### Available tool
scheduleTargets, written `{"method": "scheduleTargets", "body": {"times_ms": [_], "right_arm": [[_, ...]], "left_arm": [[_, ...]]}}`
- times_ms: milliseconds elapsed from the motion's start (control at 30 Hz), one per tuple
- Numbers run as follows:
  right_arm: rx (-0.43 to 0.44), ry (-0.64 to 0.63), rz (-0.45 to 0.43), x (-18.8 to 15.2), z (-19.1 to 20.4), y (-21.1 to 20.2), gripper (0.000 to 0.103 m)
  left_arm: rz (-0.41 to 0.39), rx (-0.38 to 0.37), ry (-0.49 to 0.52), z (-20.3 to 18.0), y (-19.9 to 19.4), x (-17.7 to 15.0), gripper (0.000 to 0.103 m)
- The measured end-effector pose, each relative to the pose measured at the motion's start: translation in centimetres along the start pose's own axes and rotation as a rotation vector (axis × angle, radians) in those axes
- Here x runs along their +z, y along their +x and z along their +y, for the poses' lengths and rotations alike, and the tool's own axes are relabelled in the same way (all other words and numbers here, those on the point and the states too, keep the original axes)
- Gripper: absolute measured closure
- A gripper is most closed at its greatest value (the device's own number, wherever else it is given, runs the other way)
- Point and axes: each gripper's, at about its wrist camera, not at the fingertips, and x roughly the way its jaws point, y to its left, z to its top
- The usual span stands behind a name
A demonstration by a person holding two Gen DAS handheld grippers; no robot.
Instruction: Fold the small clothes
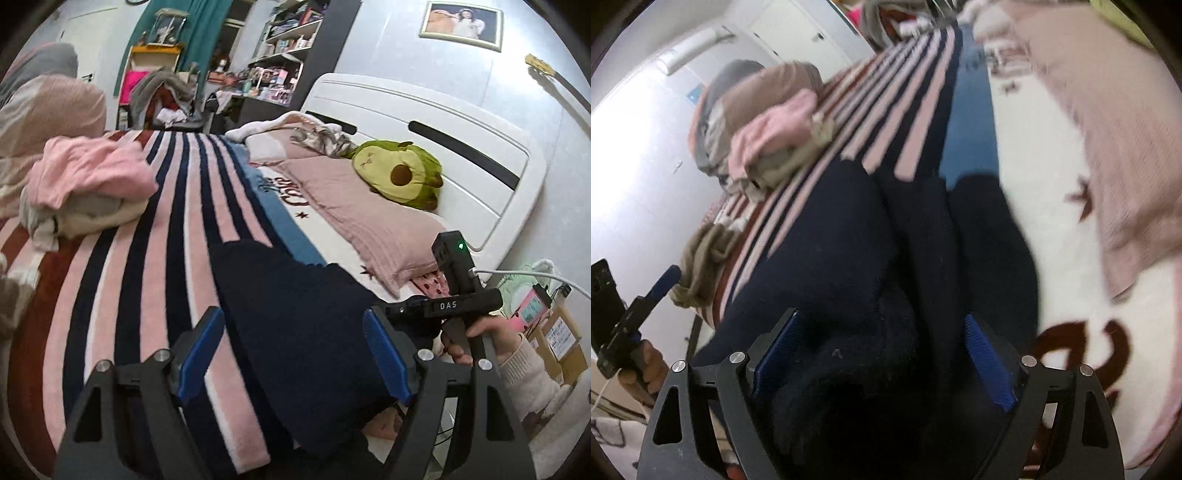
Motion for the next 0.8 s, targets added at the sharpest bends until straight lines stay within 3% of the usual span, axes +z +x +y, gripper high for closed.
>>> {"method": "scheduleTargets", "body": {"times_ms": [33,100,133,167,433,700,800], "right_arm": [[0.006,-0.002,0.007,-0.3,-0.1,0.4,0.022],[0.019,-0.016,-0.005,-0.6,0.1,0.2,0.052],[0.007,-0.020,-0.022,-0.8,0.2,-0.1,0.073],[0.001,-0.029,-0.036,-1.0,0.2,-0.6,0.082],[-0.036,-0.088,-0.244,-1.8,1.9,-7.1,0.085],[-0.148,-0.010,-0.181,-4.9,-2.2,-5.6,0.083],[-0.151,0.039,-0.151,-5.8,-3.8,-4.2,0.066]], "left_arm": [[0.004,0.001,-0.006,0.3,0.1,-0.2,0.029],[0.013,0.002,-0.015,0.7,0.4,-0.4,0.029],[0.017,0.002,-0.017,0.8,0.7,-0.6,0.029],[0.022,0.000,-0.020,0.8,0.9,-0.7,0.029],[0.041,-0.027,0.012,-1.3,2.5,-0.2,0.029],[0.098,-0.053,0.021,-2.6,4.8,-0.3,0.029],[0.127,-0.075,0.009,-2.6,5.9,-0.5,0.029]]}}
